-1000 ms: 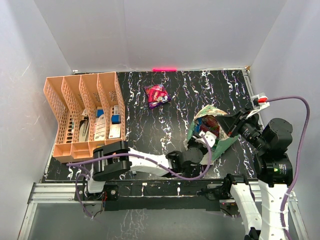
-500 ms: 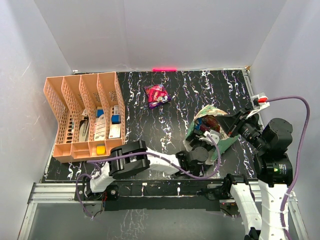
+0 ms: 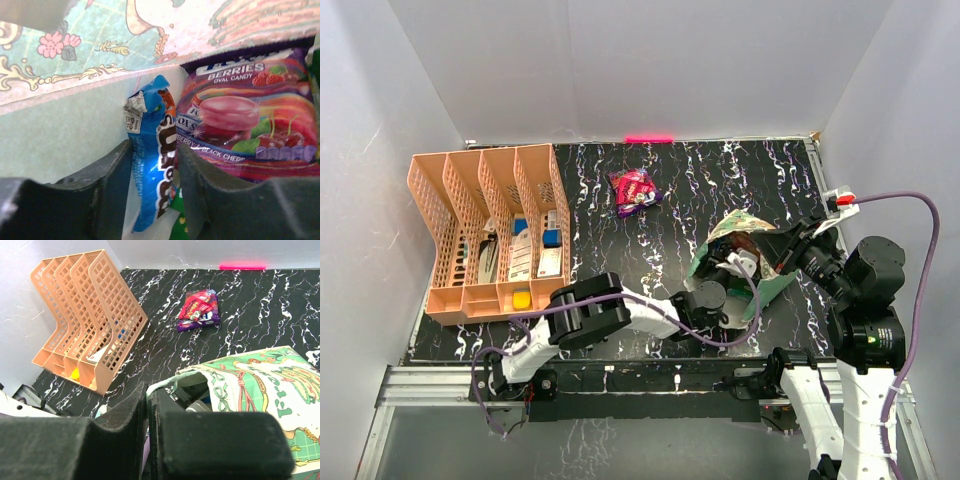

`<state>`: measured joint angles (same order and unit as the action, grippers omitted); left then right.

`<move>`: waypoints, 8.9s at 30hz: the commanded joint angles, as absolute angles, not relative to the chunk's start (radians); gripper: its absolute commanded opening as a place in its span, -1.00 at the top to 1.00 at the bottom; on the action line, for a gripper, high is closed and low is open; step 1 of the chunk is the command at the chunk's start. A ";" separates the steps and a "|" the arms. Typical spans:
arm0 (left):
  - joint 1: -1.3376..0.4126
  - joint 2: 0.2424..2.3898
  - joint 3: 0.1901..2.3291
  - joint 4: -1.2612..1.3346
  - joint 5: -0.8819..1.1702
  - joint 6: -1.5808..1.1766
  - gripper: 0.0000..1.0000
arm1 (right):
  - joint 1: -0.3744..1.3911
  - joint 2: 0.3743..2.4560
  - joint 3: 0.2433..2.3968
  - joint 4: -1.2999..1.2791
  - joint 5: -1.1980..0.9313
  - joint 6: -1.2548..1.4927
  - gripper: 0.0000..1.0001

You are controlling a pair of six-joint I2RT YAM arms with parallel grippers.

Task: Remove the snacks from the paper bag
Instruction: Take out the snack from the paper bag, then place the snack at the center of the board, then take out the snack from the paper bag.

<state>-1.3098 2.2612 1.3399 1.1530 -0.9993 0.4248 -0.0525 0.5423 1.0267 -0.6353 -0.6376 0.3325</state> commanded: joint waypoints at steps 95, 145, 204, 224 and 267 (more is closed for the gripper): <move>-0.565 2.138 1.461 0.465 0.030 0.940 0.63 | -0.048 0.526 1.058 -0.582 -0.634 0.318 0.85; -1.262 1.747 1.061 0.562 0.050 0.805 0.37 | -0.046 0.515 1.053 -0.575 -0.641 0.329 0.85; -1.116 2.192 1.422 0.634 -0.142 1.122 0.24 | -0.047 0.525 1.049 -0.535 -0.675 0.374 0.85; -1.117 1.976 1.274 0.648 -0.089 0.929 1.00 | -0.047 0.512 1.061 -0.560 -0.630 0.349 0.85; -1.283 1.201 1.493 -0.388 -0.636 0.185 1.00 | -0.048 0.625 1.195 -0.604 0.124 0.173 0.85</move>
